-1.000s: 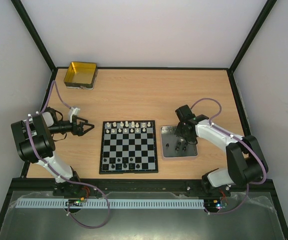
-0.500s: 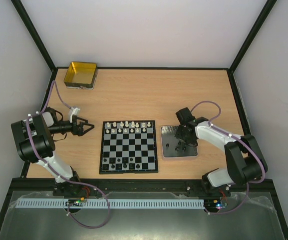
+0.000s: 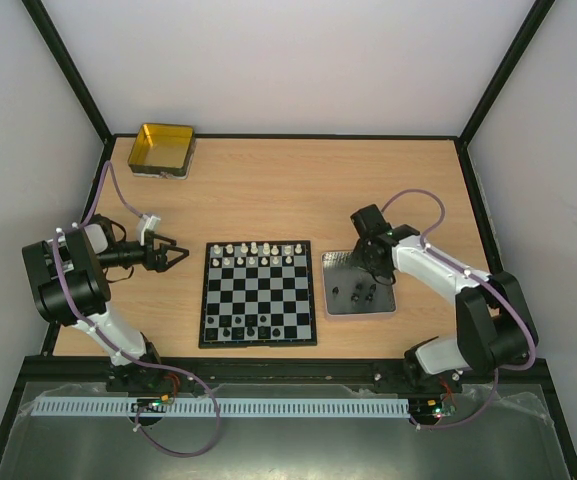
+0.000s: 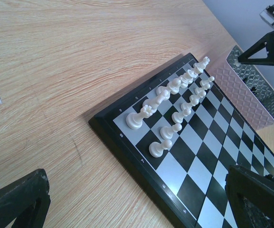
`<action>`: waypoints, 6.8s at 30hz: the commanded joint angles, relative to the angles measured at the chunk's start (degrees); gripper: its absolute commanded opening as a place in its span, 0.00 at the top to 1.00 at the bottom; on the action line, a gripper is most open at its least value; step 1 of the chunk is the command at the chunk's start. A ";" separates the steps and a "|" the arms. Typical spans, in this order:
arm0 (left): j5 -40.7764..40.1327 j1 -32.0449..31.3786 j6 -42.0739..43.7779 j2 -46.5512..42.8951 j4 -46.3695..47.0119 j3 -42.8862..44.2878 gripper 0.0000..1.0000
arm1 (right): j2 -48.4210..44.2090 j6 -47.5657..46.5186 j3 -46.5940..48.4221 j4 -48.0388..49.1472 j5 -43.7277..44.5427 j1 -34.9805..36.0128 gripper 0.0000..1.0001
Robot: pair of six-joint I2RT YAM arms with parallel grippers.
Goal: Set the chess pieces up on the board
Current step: Pick up the chess piece from the storage box, then place the chess piece on the chessboard, then pick up the chess piece from the storage box, then place the chess piece on the chessboard.
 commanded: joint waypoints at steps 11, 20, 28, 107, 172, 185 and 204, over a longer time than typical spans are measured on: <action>1.52 0.19 1.51 0.86 -1.22 1.19 0.00 | 9.88 -0.25 17.29 -4.76 3.10 13.45 0.91; 1.28 0.23 0.25 0.63 -0.05 0.85 0.00 | 18.81 -1.07 24.63 -3.38 0.31 18.25 0.91; 1.11 0.20 -0.50 0.45 0.59 0.68 0.00 | 22.27 -1.31 25.69 -1.72 -1.73 19.01 0.91; 1.28 0.21 0.02 0.71 0.06 0.93 0.00 | 15.49 -1.00 25.81 -4.91 1.23 19.22 0.81; 0.82 -0.14 -1.20 0.88 0.79 1.15 0.00 | 0.91 0.99 2.21 -3.69 -0.32 16.68 0.95; 0.87 -0.13 -0.95 0.89 0.61 1.10 0.00 | 7.73 3.17 15.64 -10.12 2.02 32.78 0.94; 1.09 0.01 -0.35 0.91 0.16 1.15 0.00 | 14.25 1.67 21.40 -11.64 0.58 38.46 0.94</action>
